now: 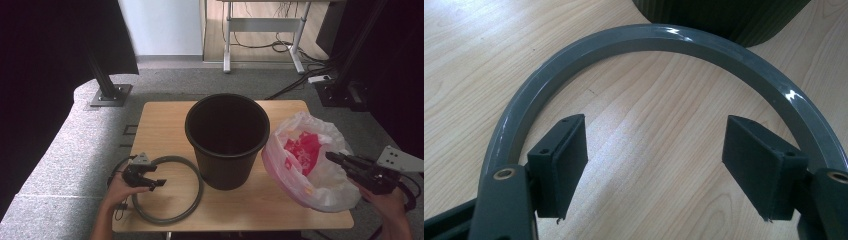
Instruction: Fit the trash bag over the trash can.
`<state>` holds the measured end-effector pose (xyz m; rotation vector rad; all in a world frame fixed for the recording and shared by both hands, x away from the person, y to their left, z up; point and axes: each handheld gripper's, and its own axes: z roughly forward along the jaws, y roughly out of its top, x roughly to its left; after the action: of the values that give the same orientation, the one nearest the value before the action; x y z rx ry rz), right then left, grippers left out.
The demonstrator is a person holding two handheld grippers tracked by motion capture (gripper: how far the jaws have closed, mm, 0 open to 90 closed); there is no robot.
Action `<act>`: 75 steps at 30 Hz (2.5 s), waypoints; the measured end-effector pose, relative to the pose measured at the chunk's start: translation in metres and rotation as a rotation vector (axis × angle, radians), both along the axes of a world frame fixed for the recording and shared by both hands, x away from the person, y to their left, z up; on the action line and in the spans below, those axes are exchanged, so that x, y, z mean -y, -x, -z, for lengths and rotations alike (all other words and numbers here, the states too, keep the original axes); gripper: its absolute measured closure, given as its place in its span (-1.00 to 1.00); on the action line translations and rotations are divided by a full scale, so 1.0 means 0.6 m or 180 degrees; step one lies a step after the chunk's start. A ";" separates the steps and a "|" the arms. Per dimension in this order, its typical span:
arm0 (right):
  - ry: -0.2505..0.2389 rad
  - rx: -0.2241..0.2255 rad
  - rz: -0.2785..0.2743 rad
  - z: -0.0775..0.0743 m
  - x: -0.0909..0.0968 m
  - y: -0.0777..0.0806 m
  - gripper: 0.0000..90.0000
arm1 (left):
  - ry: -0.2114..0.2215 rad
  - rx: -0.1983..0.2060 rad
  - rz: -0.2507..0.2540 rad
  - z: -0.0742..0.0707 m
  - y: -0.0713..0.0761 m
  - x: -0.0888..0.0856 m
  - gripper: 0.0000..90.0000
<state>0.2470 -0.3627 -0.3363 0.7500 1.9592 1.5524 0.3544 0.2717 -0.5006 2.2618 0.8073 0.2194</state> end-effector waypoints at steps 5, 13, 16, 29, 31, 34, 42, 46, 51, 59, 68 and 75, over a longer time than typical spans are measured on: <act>0.0000 0.0028 -0.0008 -0.008 -0.003 0.000 0.98 | 0.0000 0.0003 0.0000 0.000 0.000 0.000 -0.42; -0.0032 0.0070 0.0011 -0.016 0.002 0.002 0.98 | 0.0003 -0.0005 -0.0002 0.000 0.000 0.000 -0.42; -0.0036 0.0107 0.0014 -0.025 0.002 0.005 0.98 | -0.0001 -0.0008 0.0000 0.001 0.000 0.000 -0.42; -0.0038 0.0193 -0.0044 -0.058 -0.022 -0.005 0.98 | 0.0008 -0.0014 -0.0012 0.001 0.000 -0.002 -0.42; -0.0028 0.0195 -0.0048 -0.060 -0.024 -0.007 0.98 | 0.0010 -0.0015 -0.0012 0.001 0.000 -0.002 -0.42; -0.0022 0.0187 -0.0066 -0.064 -0.034 -0.015 0.98 | 0.0016 -0.0015 -0.0015 0.001 0.000 -0.003 -0.42; -0.0018 0.0174 -0.0098 -0.071 -0.050 -0.031 0.98 | 0.0011 -0.0021 -0.0015 0.002 0.000 -0.004 -0.42; -0.0014 0.0173 -0.0110 -0.075 -0.057 -0.038 0.98 | 0.0010 -0.0021 -0.0014 0.002 0.000 -0.004 -0.42; -0.0009 0.0151 -0.0143 -0.078 -0.071 -0.050 0.98 | 0.0021 -0.0018 -0.0019 0.002 0.000 -0.005 -0.42; 0.0003 0.0158 -0.0174 -0.083 -0.091 -0.060 0.98 | 0.0013 -0.0026 -0.0024 0.003 0.000 -0.007 -0.42; 0.0009 0.0138 -0.0197 -0.086 -0.112 -0.074 0.98 | -0.0001 -0.0039 -0.0021 0.004 -0.001 -0.008 -0.41; 0.0028 0.0119 -0.0233 -0.089 -0.127 -0.082 0.98 | 0.0000 -0.0042 -0.0020 0.004 0.000 -0.008 -0.41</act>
<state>0.2965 -0.2863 -0.2827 0.6476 1.9852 1.5877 0.3547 0.2768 -0.5033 2.2632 0.8214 0.2074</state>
